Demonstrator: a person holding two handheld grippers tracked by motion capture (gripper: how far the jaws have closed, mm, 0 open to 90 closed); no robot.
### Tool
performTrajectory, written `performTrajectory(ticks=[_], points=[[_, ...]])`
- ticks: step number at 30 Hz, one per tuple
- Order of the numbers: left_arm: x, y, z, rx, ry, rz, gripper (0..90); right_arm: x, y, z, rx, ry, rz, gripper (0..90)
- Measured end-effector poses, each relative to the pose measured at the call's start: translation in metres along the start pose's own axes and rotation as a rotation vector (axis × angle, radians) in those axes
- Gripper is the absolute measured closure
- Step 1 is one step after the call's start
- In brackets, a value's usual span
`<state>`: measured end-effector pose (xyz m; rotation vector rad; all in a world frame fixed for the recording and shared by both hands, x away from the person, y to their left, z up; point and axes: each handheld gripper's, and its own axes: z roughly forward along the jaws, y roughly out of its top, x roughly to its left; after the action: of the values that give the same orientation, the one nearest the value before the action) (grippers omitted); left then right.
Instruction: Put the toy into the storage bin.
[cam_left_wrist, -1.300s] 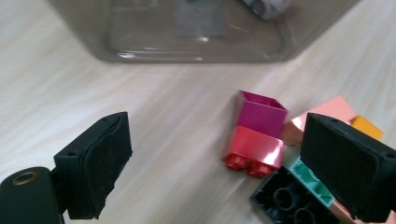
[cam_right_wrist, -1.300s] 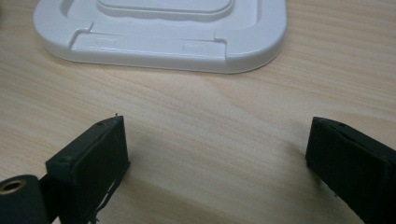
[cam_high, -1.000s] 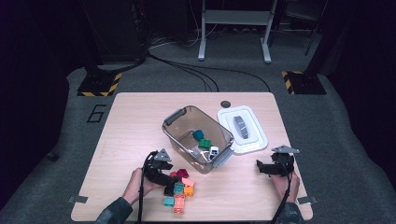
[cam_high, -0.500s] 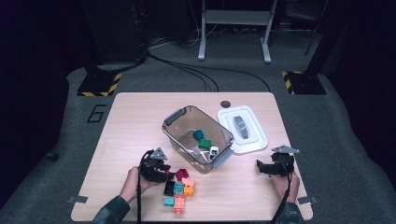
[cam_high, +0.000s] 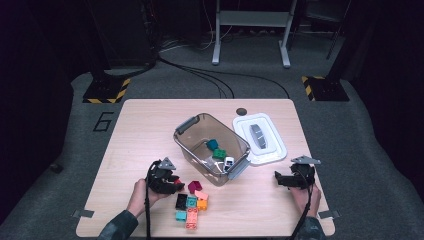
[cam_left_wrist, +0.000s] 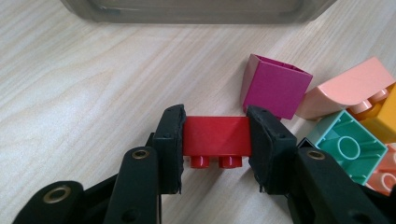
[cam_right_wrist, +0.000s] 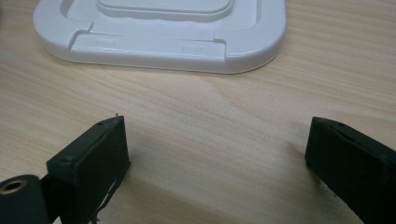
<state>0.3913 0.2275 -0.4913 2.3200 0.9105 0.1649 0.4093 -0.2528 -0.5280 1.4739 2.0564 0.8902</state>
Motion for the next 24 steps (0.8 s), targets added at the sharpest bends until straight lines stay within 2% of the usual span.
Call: performTrajectory(ticks=[6,15,24], points=[[0.005,0.002,-0.006,-0.007,0.010,-0.016,59.0,0.000,0.000,0.000,0.000,0.000,-0.001,5.2],[0.011,0.010,-0.021,-0.043,0.039,-0.025,59.1,0.000,0.000,0.000,0.000,0.001,-0.001,5.2],[0.024,0.023,-0.039,-0.072,0.068,-0.019,59.1,0.000,0.000,0.000,0.000,0.000,-0.001,5.2]])
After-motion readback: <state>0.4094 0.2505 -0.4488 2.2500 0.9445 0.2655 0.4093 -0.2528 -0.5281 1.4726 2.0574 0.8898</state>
